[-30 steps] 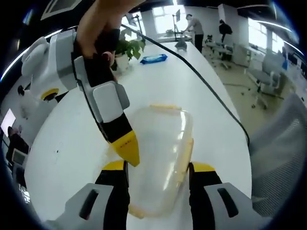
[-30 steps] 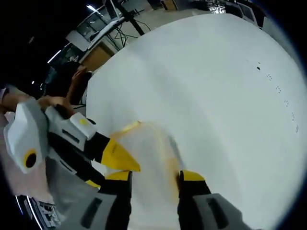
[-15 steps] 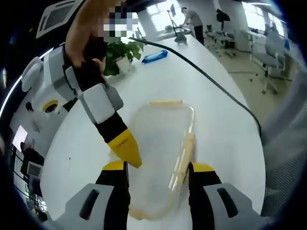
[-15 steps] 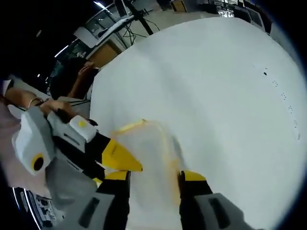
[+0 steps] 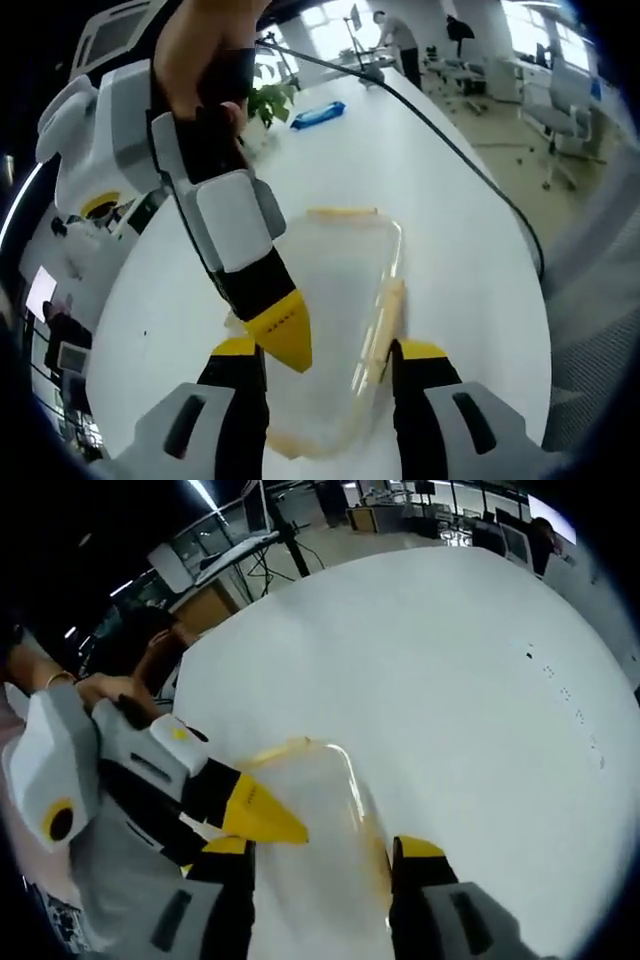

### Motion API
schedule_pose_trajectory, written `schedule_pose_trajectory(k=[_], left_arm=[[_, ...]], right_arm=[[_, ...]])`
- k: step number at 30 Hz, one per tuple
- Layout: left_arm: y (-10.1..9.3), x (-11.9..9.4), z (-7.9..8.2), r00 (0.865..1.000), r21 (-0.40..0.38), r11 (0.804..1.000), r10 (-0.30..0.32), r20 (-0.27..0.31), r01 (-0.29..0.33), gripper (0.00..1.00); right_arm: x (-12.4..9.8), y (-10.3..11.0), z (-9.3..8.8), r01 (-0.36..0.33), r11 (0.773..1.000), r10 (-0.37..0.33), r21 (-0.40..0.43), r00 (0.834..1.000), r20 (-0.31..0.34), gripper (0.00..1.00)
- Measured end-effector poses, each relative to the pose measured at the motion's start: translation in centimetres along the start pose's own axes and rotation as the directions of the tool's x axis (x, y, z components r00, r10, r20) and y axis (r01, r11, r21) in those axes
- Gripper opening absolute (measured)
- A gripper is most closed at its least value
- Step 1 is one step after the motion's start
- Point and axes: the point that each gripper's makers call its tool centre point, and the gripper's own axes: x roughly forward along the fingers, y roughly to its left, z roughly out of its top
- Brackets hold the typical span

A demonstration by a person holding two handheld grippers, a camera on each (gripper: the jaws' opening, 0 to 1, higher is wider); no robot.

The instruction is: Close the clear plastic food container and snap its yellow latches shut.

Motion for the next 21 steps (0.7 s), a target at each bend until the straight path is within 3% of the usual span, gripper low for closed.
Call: schedule_pose_trajectory(k=[5,13,18,21], left_arm=[[0.0,0.0,0.0,1.000,0.006,1.000,-0.003,-0.004,0.003,0.47],[-0.1,0.0,0.0,1.000,0.010,1.000,-0.007,-0.007,0.007,0.47],[-0.1,-0.1,0.1,1.000,0.009,1.000,-0.004,-0.004,0.004,0.47],[-0.2,-0.2,0.1,1.000,0.009,1.000,-0.003,0.000,0.003,0.47]], right_arm=[[0.1,0.1,0.2,0.022,1.000,-0.022,0.005,1.000,0.023,0.54],[-0.3,0.4,0.7,0.146,0.989,-0.147,0.019,0.983,0.109,0.58],[-0.9,0.9,1.0,0.265,0.964,-0.263,0.013,0.948,0.182,0.54],[-1.1,0.8,0.4,0.285,0.957,-0.289,0.049,0.936,0.201,0.55]])
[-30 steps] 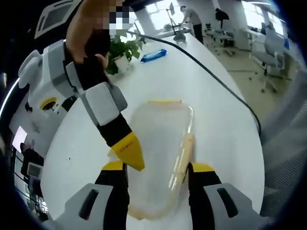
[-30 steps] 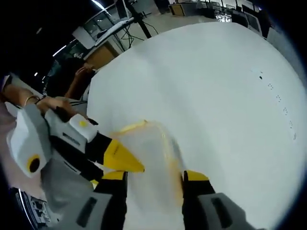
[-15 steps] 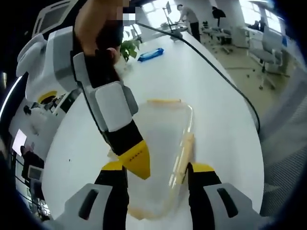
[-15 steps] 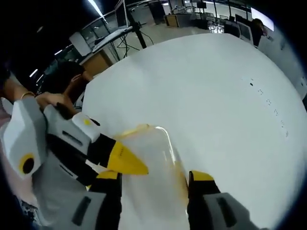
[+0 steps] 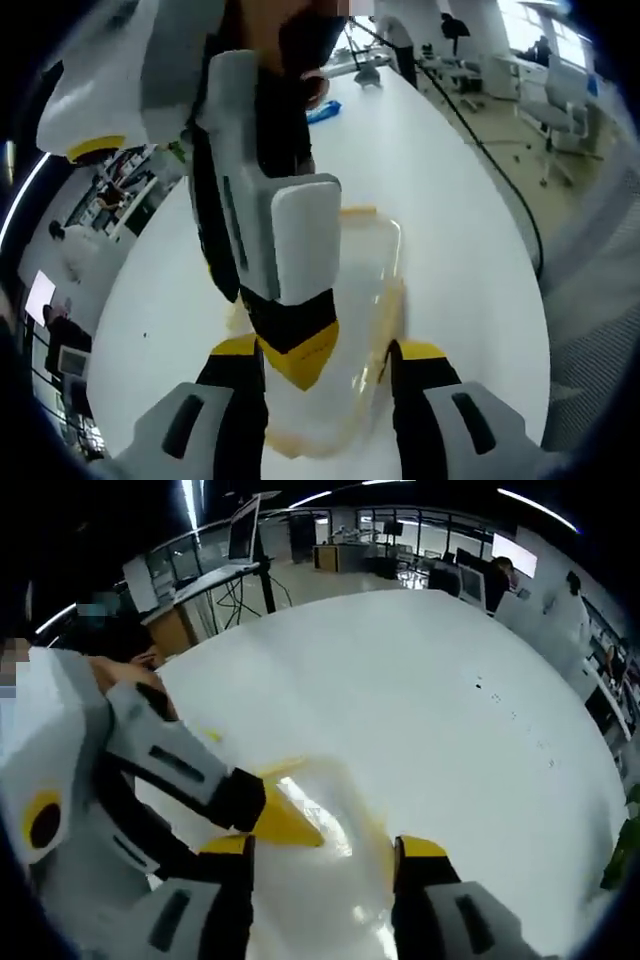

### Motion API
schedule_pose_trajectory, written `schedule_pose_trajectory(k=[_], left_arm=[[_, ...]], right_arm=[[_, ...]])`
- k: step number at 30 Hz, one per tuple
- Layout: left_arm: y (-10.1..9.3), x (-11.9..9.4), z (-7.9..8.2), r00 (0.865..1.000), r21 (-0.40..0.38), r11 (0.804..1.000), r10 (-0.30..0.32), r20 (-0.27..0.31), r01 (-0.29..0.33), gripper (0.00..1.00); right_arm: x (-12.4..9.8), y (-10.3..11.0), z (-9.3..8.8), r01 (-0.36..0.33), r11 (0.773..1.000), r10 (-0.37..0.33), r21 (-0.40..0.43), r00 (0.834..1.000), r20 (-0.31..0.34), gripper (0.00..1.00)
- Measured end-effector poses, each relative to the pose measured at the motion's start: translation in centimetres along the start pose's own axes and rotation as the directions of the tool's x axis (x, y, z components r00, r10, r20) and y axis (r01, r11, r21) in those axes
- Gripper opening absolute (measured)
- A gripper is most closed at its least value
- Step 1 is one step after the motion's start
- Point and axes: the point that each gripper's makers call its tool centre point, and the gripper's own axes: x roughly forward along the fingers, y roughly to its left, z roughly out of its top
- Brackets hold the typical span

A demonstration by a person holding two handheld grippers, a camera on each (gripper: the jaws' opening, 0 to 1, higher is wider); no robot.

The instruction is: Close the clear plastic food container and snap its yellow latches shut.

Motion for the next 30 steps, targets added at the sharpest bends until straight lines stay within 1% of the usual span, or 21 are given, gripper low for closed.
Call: schedule_pose_trajectory(k=[2,5,9,11,12,13,16,18,19,21,22,24,26,30], left_arm=[[0.0,0.0,0.0,1.000,0.002,1.000,-0.002,0.001,0.002,0.47],[0.0,0.0,-0.1,1.000,0.024,1.000,-0.004,-0.002,0.004,0.47],[0.0,0.0,-0.1,1.000,0.030,0.999,-0.011,-0.004,0.011,0.46],[0.0,0.0,-0.1,1.000,0.029,1.000,-0.009,-0.001,0.009,0.47],[0.0,0.0,-0.1,1.000,0.028,1.000,-0.008,-0.001,0.008,0.47],[0.0,0.0,-0.1,1.000,0.029,1.000,-0.006,0.001,0.006,0.47],[-0.1,0.0,-0.1,1.000,0.031,1.000,0.007,0.023,-0.008,0.47],[-0.2,0.1,-0.2,0.999,0.038,0.999,0.017,0.029,-0.019,0.47],[-0.2,0.1,-0.2,0.999,0.045,0.999,0.024,0.029,-0.026,0.47],[-0.1,0.2,-0.2,0.999,0.051,0.998,0.030,0.026,-0.031,0.47],[-0.1,0.2,-0.2,0.999,0.053,0.998,0.031,0.025,-0.032,0.47],[0.0,0.2,-0.2,0.999,0.065,0.997,0.036,0.023,-0.037,0.47],[-0.1,0.2,-0.2,0.999,0.058,0.998,0.037,0.025,-0.039,0.47],[0.0,0.2,-0.2,0.999,0.059,0.997,0.042,0.034,-0.044,0.47]], right_arm=[[-0.2,-0.3,-0.3,0.017,1.000,-0.017,0.023,1.000,-0.005,0.56],[-1.1,-0.5,-1.2,0.038,0.999,-0.037,0.009,0.999,-0.025,0.55],[-2.0,-0.8,-2.4,0.062,0.998,-0.061,0.015,0.998,-0.027,0.54],[-2.2,-0.7,-3.1,0.061,0.993,-0.059,0.096,0.998,-0.021,0.53],[-2.1,-1.1,-2.3,0.076,0.993,-0.080,0.091,0.996,0.039,0.54],[-2.6,-1.1,-3.2,0.074,0.994,-0.076,0.085,0.997,0.019,0.54],[-3.3,-1.4,-4.1,0.095,0.991,-0.100,0.095,0.994,0.049,0.56],[-3.8,-1.7,-4.8,0.109,0.988,-0.116,0.112,0.992,0.053,0.57],[-4.1,-1.8,-5.1,0.117,0.984,-0.125,0.133,0.991,0.051,0.57],[-4.4,-1.9,-5.8,0.123,0.970,-0.137,0.211,0.989,0.049,0.55],[-4.5,-1.9,-5.9,0.122,0.970,-0.136,0.210,0.989,0.054,0.53],[-4.5,-1.8,-5.9,0.136,0.966,-0.158,0.220,0.984,0.084,0.52],[-4.6,-1.5,-6.0,0.141,0.963,-0.168,0.231,0.980,0.104,0.51],[-4.5,-1.7,-5.9,0.154,0.956,-0.193,0.248,0.971,0.142,0.52]])
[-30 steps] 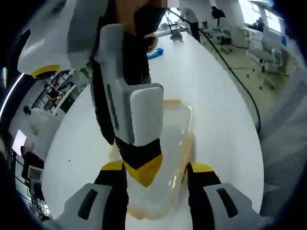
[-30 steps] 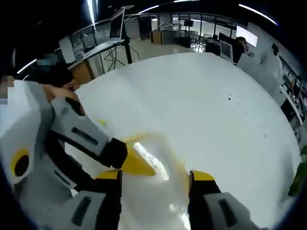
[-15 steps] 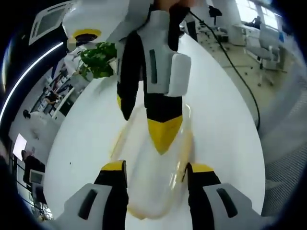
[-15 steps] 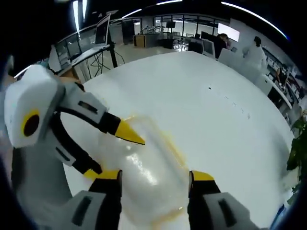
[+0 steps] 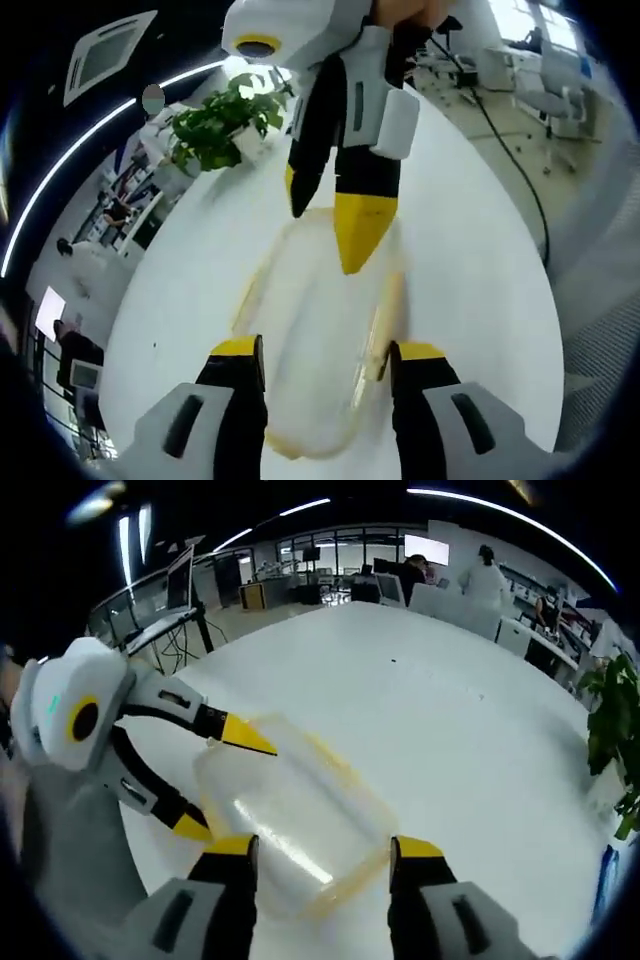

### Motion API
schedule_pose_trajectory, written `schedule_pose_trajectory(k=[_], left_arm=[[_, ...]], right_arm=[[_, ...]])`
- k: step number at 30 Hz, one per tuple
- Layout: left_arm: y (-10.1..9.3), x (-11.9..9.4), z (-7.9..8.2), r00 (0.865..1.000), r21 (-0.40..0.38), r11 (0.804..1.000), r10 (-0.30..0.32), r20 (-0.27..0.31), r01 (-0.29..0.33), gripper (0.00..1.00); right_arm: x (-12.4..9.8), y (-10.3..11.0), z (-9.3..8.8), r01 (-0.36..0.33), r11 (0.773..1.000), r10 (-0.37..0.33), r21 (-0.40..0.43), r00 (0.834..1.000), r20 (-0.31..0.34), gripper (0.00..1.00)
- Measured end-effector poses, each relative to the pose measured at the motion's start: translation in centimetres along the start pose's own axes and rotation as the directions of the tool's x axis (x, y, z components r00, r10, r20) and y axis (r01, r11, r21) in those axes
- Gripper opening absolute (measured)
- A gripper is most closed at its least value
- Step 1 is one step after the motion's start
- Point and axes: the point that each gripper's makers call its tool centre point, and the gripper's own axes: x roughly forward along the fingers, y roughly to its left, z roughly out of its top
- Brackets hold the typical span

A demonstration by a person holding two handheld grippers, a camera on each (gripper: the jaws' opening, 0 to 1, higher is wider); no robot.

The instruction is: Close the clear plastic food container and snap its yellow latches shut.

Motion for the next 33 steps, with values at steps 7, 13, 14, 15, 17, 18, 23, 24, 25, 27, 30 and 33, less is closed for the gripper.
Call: schedule_pose_trajectory(k=[7,13,14,15,17,18,23,24,25,27,30,33], left_arm=[[0.0,0.0,0.1,1.000,0.001,1.000,0.005,0.010,-0.005,0.47],[0.0,0.0,0.1,1.000,0.001,1.000,0.015,0.010,-0.015,0.47],[0.0,0.0,0.1,1.000,0.002,1.000,0.016,0.011,-0.016,0.47],[0.0,0.0,0.0,1.000,0.000,1.000,0.018,0.009,-0.018,0.47],[0.0,-0.2,-0.2,1.000,-0.009,1.000,0.027,0.007,-0.027,0.47],[0.1,-0.4,-0.5,0.999,-0.014,0.999,0.033,0.010,-0.032,0.47],[0.5,-1.5,-1.8,0.998,-0.037,0.997,0.066,0.007,-0.065,0.47],[0.7,-1.7,-2.1,0.998,-0.042,0.997,0.069,0.003,-0.068,0.47],[0.9,-2.0,-2.6,0.997,-0.048,0.996,0.074,-0.005,-0.074,0.47],[1.4,-2.6,-3.6,0.996,-0.060,0.995,0.085,-0.018,-0.085,0.47],[2.2,-3.4,-4.9,0.995,-0.074,0.992,0.099,-0.032,-0.101,0.47],[3.1,-4.0,-6.2,0.993,-0.084,0.990,0.109,-0.044,-0.112,0.47]], right_arm=[[0.1,0.0,0.3,0.006,1.000,-0.007,0.006,1.000,0.031,0.51],[0.2,-0.3,0.3,-0.017,1.000,0.016,-0.008,0.999,-0.049,0.47],[0.2,-0.4,0.2,-0.015,1.000,0.015,-0.006,0.999,-0.052,0.47],[0.3,-0.3,0.2,-0.019,1.000,0.019,-0.010,0.999,-0.050,0.47],[0.4,-0.1,0.3,-0.025,1.000,0.024,-0.017,0.999,-0.039,0.47],[0.6,0.1,0.5,-0.025,1.000,0.024,-0.018,0.999,-0.030,0.46],[1.8,1.2,1.8,-0.031,0.999,0.031,-0.029,0.999,-0.004,0.46],[2.1,1.4,2.1,-0.037,0.999,0.036,-0.034,0.999,-0.004,0.46],[2.5,1.8,2.5,-0.044,0.998,0.044,-0.042,0.999,-0.004,0.46],[3.3,2.4,3.3,-0.057,0.997,0.057,-0.057,0.998,-0.003,0.46],[4.5,3.2,4.5,-0.071,0.995,0.071,-0.075,0.997,0.003,0.46],[5.6,3.8,5.6,-0.084,0.992,0.085,-0.089,0.996,0.009,0.46]])
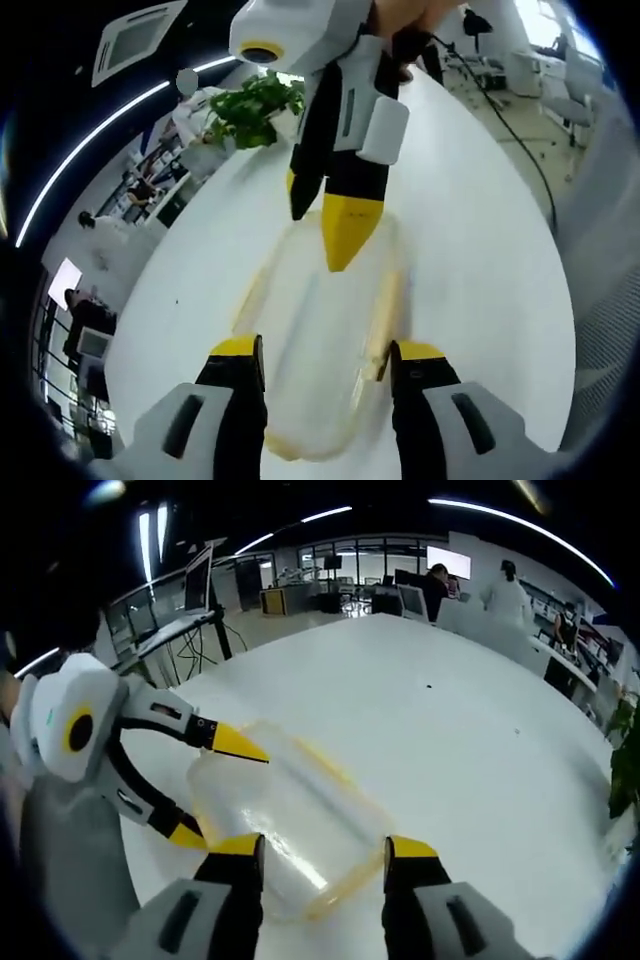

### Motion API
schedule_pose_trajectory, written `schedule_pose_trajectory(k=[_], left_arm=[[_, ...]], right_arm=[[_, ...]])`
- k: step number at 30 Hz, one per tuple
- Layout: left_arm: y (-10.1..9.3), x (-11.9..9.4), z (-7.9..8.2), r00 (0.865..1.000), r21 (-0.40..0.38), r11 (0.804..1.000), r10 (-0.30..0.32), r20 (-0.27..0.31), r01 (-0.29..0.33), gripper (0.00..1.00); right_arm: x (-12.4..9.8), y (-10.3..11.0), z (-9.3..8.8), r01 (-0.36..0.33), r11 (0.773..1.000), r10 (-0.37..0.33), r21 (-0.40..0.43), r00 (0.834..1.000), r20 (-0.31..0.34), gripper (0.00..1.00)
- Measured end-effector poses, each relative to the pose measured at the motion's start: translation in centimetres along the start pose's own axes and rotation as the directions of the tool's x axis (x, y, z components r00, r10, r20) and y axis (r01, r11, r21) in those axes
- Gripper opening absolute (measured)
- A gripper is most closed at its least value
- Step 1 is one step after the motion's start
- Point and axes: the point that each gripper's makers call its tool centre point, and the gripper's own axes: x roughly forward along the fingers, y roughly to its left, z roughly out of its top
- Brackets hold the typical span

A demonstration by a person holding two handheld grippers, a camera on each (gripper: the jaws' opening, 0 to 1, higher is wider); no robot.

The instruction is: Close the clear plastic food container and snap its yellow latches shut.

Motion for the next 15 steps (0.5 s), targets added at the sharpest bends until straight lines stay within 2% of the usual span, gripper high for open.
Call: schedule_pose_trajectory(k=[9,15], left_arm=[[2.8,-0.9,-2.6,0.999,-0.025,0.999,0.026,-0.020,-0.026,0.47],[4.6,-0.8,-3.8,1.000,-0.028,0.999,0.025,0.000,-0.025,0.47]], right_arm=[[2.9,0.6,2.9,-0.029,0.999,0.030,-0.033,1.000,0.004,0.46],[4.3,0.2,4.3,-0.029,0.999,0.029,-0.037,0.999,0.016,0.46]])
